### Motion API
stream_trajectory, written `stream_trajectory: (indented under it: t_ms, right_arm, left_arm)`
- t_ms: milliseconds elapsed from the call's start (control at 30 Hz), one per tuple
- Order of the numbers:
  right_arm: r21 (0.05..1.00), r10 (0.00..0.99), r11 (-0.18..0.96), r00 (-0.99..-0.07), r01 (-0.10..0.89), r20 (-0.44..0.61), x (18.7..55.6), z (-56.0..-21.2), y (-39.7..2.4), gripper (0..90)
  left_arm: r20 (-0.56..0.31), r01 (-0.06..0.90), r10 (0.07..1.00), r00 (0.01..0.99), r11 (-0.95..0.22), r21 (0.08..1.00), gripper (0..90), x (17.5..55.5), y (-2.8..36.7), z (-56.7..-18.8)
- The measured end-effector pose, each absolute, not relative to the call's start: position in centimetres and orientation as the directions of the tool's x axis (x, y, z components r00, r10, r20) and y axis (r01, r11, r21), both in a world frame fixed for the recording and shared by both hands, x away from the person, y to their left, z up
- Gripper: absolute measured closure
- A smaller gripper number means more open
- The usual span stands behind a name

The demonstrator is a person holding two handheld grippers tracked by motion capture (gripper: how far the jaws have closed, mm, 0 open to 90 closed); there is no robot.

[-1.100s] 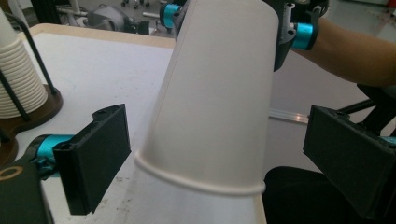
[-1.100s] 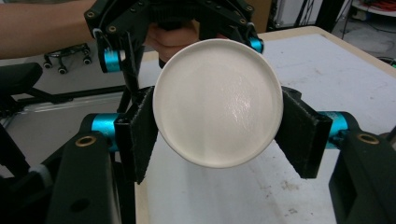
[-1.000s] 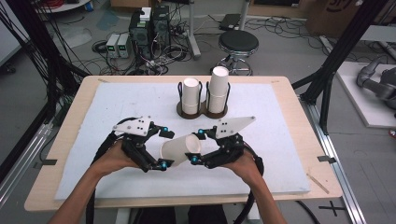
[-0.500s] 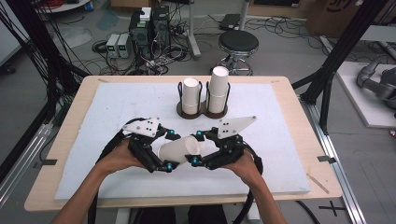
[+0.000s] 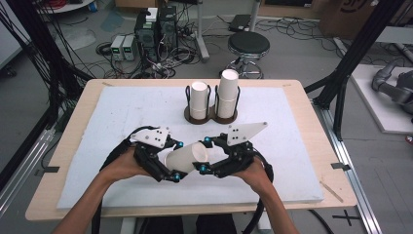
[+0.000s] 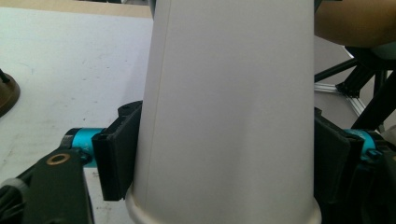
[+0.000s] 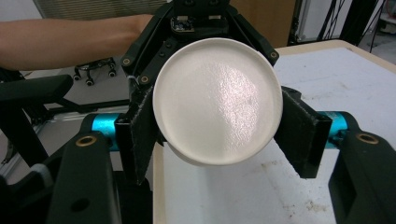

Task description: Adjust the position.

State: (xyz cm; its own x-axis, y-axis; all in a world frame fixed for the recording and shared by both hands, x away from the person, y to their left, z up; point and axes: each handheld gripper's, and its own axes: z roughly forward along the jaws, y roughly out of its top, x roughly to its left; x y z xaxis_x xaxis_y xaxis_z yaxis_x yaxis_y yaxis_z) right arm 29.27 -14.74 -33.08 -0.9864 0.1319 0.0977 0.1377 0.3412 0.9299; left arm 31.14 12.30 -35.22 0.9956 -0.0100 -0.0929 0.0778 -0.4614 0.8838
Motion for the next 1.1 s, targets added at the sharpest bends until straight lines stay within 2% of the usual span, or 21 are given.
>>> stream_trajectory:
  t_ms: [233, 267, 333, 467, 767, 933, 1100]
  right_arm:
    - [0.926, 0.137, 0.355, -0.987, 0.128, 0.085, 29.29, -33.35, -14.78, 35.2]
    - [0.928, 0.14, 0.353, -0.987, 0.121, 0.075, 29.3, -33.39, -14.74, 33.3]
    - [0.928, 0.135, 0.35, -0.987, 0.128, 0.085, 29.35, -33.48, -14.55, 18.5]
    - [0.929, 0.153, 0.346, -0.985, 0.131, 0.082, 29.39, -33.52, -14.56, 15.1]
    - [0.911, 0.17, 0.393, -0.983, 0.127, 0.064, 29.5, -33.63, -14.86, 15.0]
    - [0.872, 0.156, 0.478, -0.987, 0.109, 0.038, 29.45, -33.67, -15.09, 15.0]
    - [0.787, 0.155, 0.608, -0.988, 0.103, 0.01, 29.48, -33.87, -14.78, 15.0]
  left_arm:
    - [-0.067, 0.057, -0.004, 0.998, -0.479, 0.876, 26.4, 31.18, 12.32, -35.26]
    - [-0.064, 0.056, 0.0, 0.998, -0.481, 0.875, 26.4, 31.24, 12.34, -35.25]
    - [-0.063, 0.061, 0.012, 0.998, -0.482, 0.874, 26.4, 31.31, 12.43, -35.25]
    - [-0.059, 0.065, 0.027, 0.998, -0.487, 0.871, 26.5, 31.35, 12.61, -35.23]
    - [-0.05, 0.066, 0.044, 0.998, -0.525, 0.849, 26.5, 31.29, 12.88, -35.25]
    - [-0.041, 0.066, 0.054, 0.998, -0.606, 0.792, 26.5, 31.13, 12.9, -35.23]
    - [-0.041, 0.059, 0.042, 0.998, -0.689, 0.722, 26.5, 31.14, 12.55, -34.9]
